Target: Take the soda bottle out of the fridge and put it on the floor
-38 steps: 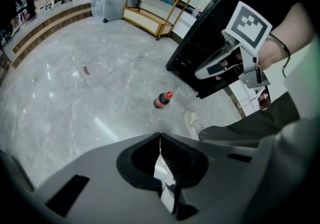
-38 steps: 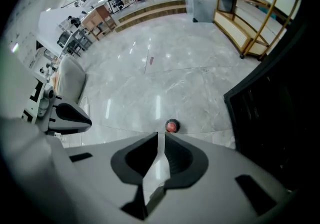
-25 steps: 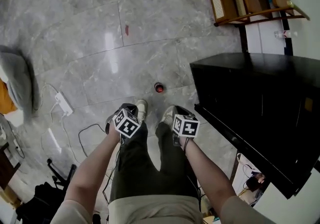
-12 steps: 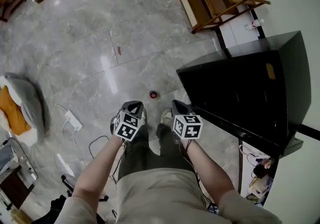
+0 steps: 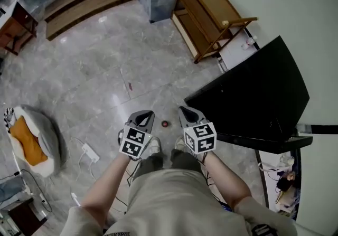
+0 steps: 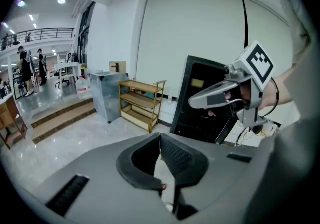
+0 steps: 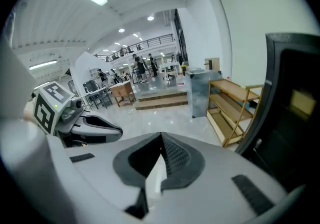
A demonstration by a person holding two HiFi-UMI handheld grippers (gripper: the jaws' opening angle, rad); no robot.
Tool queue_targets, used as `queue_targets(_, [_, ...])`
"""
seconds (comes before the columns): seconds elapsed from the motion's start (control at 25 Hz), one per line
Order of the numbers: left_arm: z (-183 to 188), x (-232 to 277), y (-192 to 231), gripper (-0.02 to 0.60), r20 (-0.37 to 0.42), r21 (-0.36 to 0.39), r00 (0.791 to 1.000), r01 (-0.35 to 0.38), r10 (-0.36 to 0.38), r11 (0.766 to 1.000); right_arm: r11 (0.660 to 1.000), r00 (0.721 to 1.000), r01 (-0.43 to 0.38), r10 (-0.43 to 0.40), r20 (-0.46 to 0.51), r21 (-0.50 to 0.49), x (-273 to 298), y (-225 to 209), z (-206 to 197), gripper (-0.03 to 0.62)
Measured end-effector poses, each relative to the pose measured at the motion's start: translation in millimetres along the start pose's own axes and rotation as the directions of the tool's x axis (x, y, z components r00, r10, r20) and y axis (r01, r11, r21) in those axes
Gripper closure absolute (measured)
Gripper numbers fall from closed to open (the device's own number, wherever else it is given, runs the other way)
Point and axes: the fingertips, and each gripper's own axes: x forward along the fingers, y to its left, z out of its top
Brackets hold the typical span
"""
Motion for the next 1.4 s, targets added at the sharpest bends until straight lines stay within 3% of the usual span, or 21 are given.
queue_targets(0.32, [98,-61,-6,0.575,0.192,0.012,0.981,-0.042,0.039,0.999,0.995,0.978,-0.054,0.07,0.196,-0.083,-67,32,109,0.597])
queue_targets(0.48, [145,-96,-11,0.575,0.289,0.042,0.956,-0.063,0.048,0.997,0.987,0.958,-0.073,0.11,0.267,-0.145,-106,49,149,0.597])
queue_targets(0.68, [194,-142,-21,0.575,0.397,0.079,0.916,-0.092,0.053,0.993,0.971,0.925,-0.026,0.114,0.364,-0.239,-158,61,195,0.597])
queue_targets(0.8, [216,-161,-32,0.575,0.435,0.121,0.899,-0.11,0.047,0.987,0.952,0.907,0.034,0.098,0.41,-0.303,-185,63,214,0.597])
queue_targets(0.96, [241,-190,-47,0.575,0.485,0.182,0.872,-0.171,0.063,0.968,0.947,0.87,0.063,0.102,0.482,-0.315,-220,67,235,0.597])
queue_targets(1.16, [264,-226,-68,0.575,0.559,0.169,0.826,-0.194,0.068,0.966,0.937,0.809,0.093,0.126,0.574,-0.337,-274,80,253,0.597])
queue_targets(1.28, [274,-240,-85,0.575,0.581,0.183,0.813,-0.191,0.051,0.964,0.934,0.779,0.106,0.135,0.612,-0.341,-303,84,258,0.598])
queue_targets(1.4, [284,-251,-103,0.575,0.594,0.224,0.804,-0.205,0.033,0.953,0.931,0.77,0.122,0.13,0.624,-0.345,-321,79,256,0.598])
